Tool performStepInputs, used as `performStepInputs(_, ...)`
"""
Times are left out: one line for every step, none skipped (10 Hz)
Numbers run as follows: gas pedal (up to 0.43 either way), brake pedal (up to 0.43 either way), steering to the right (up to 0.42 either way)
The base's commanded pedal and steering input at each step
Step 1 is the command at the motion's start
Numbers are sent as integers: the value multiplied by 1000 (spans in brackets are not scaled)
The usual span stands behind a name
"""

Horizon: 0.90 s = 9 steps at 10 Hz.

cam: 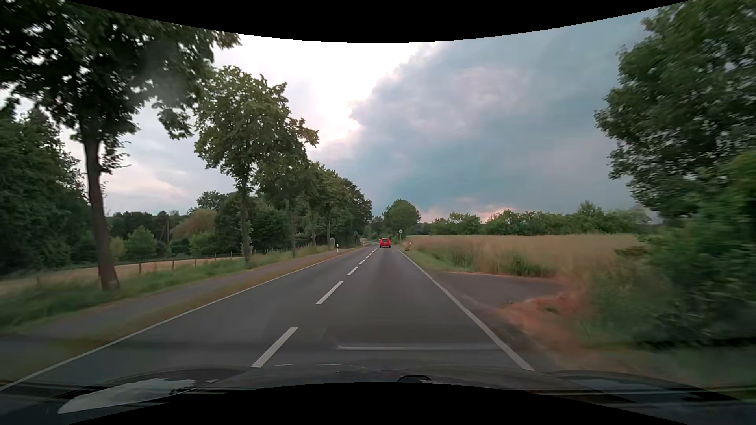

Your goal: Follow the waypoints while adhering to traffic rules and regulations

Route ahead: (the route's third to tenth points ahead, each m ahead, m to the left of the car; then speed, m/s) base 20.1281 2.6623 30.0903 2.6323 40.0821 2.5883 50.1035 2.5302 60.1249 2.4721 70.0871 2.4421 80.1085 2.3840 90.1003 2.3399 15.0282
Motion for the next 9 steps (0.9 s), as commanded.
performStepInputs(110,0,-2)
performStepInputs(110,0,-3)
performStepInputs(110,0,-4)
performStepInputs(118,0,-4)
performStepInputs(118,0,-4)
performStepInputs(130,0,-3)
performStepInputs(130,0,-2)
performStepInputs(138,0,-2)
performStepInputs(169,0,-2)
